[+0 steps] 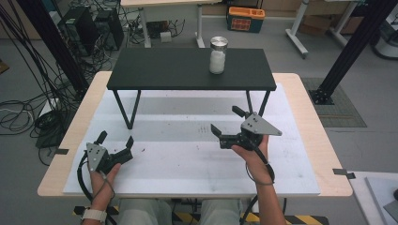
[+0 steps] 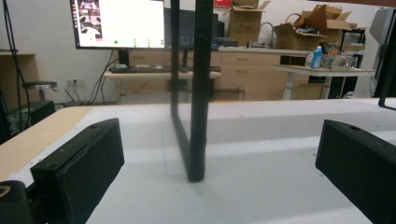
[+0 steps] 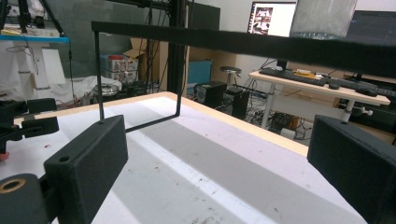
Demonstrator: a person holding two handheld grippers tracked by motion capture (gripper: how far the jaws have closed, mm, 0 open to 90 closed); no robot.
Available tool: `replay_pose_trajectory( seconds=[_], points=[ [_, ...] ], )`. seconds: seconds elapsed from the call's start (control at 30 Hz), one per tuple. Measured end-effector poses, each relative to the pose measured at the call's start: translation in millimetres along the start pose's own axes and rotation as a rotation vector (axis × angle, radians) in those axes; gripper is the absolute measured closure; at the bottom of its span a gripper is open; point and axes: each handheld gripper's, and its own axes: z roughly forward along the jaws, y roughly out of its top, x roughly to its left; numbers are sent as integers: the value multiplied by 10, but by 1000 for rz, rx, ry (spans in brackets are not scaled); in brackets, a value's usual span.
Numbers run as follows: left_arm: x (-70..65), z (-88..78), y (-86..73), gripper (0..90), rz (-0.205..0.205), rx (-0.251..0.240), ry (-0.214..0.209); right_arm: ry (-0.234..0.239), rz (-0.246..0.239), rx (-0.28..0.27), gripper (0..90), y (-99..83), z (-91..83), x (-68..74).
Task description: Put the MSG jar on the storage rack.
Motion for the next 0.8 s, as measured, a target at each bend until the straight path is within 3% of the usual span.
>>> replay_pose_trajectory(
  seconds=[0.3,0.8],
  points=[
    [-2,0,1,14,1,1,1,-4,5,10,43,-157,31,44],
    [-6,0,0,14,3,0,2,-11,39,7,40,-571,49,106]
  ],
)
